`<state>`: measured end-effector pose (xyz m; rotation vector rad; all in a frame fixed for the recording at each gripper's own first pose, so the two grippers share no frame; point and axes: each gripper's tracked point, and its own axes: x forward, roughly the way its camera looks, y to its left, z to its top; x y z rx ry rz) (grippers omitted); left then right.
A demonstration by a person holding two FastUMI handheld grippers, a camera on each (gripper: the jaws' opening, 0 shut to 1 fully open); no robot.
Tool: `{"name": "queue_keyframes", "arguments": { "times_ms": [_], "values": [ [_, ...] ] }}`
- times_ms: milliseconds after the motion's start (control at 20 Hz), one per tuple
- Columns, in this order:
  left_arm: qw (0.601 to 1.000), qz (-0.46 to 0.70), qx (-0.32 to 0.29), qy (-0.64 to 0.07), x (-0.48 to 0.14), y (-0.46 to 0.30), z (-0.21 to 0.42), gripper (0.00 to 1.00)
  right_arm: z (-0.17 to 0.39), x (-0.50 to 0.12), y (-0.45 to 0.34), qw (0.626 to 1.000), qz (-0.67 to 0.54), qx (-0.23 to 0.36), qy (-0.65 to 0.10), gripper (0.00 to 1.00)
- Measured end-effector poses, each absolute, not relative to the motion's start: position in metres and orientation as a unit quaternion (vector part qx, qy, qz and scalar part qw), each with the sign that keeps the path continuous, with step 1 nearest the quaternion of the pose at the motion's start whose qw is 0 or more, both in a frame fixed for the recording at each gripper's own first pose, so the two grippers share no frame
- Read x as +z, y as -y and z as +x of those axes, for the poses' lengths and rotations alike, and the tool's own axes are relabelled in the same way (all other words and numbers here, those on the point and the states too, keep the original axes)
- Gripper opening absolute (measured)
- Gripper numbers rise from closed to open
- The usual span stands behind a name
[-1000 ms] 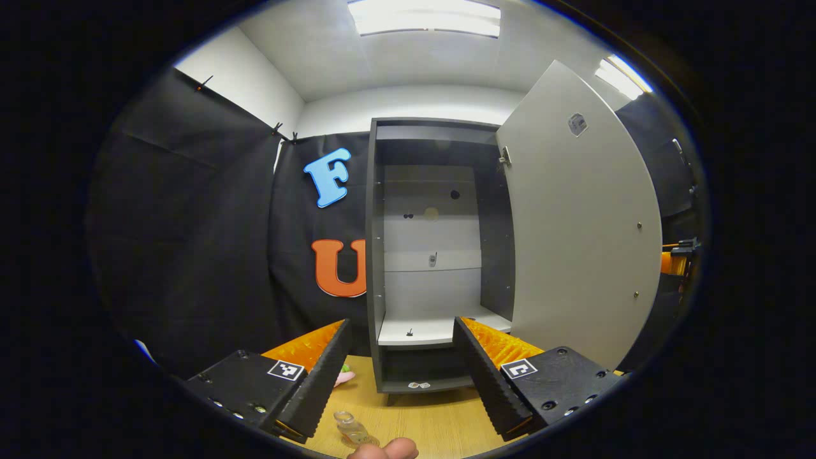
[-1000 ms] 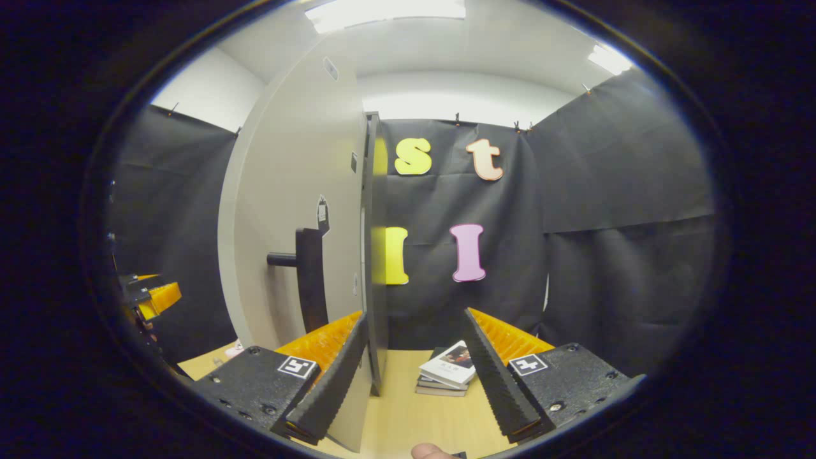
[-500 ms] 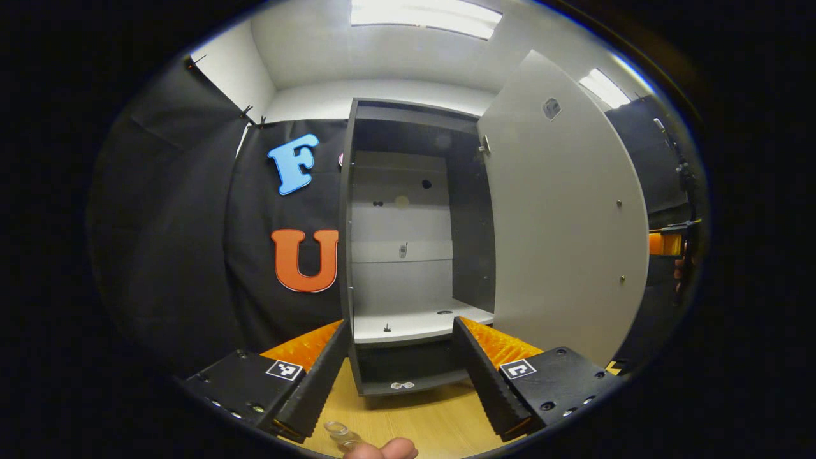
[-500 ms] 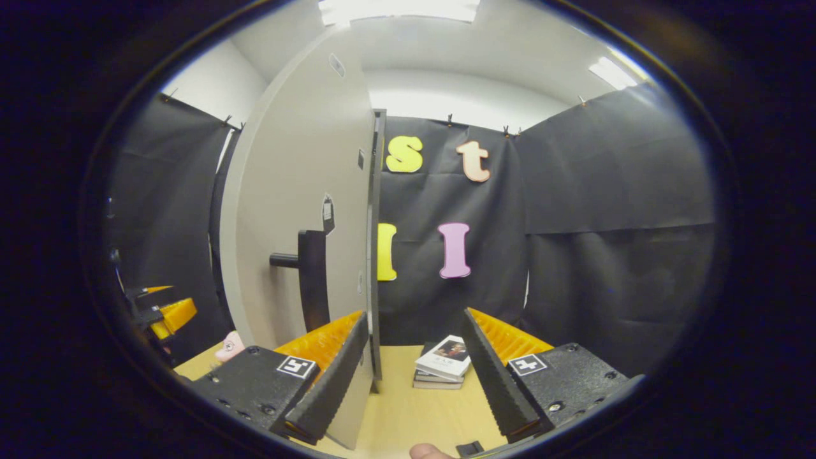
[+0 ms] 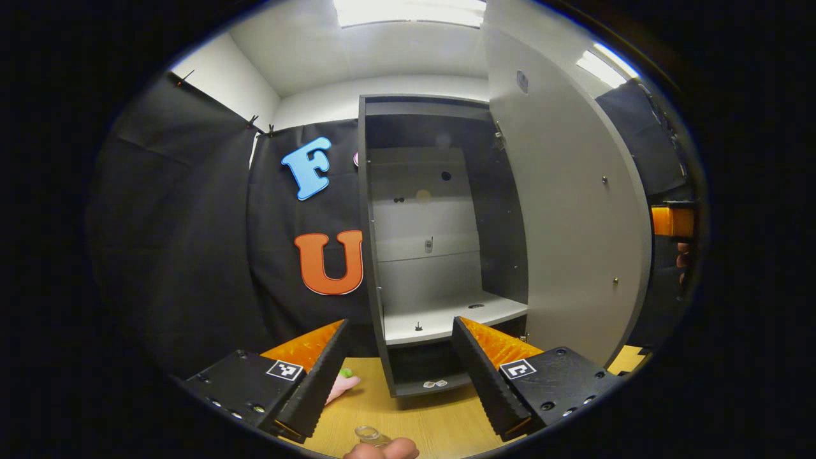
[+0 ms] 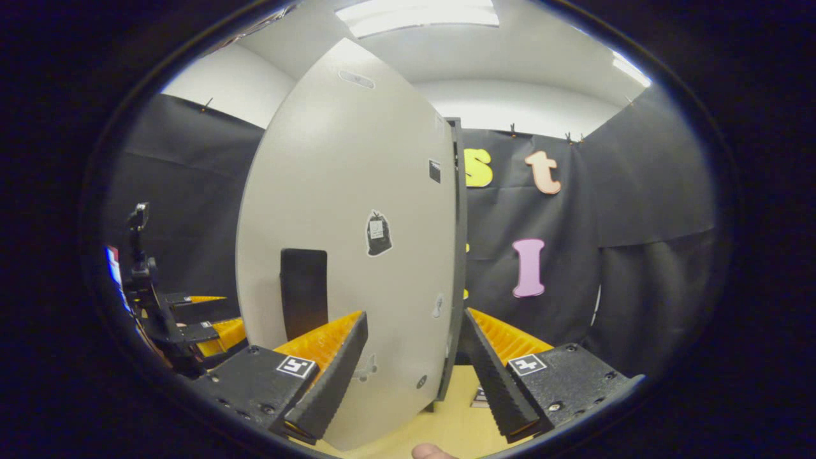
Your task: Open the cabinet door with the right hand, grasp the bottle in the cabinet with the left hand and place it on the coaster, then close the cabinet door with the right hand.
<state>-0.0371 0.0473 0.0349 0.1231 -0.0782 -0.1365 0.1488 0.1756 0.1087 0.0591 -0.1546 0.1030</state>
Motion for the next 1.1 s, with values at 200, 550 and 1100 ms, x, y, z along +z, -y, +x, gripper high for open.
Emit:
{"name": "queue_keyframes", "arguments": {
  "times_ms": [200,550,1100],
  "values": [
    [0.996,0.06,-0.042,0.047,0.042,-0.055,-0.042,0.96,0.178,0.125,-0.199,0.989,0.036,0.106,0.092,0.95],
    [0.997,0.058,0.026,0.037,0.035,-0.088,-0.058,0.96,0.218,0.132,-0.244,0.976,0.029,0.195,0.095,0.95],
    [0.994,0.052,0.095,0.032,0.039,-0.12,-0.095,0.96,0.251,0.133,-0.295,0.957,0.042,0.273,0.092,0.97]
  ]
}}
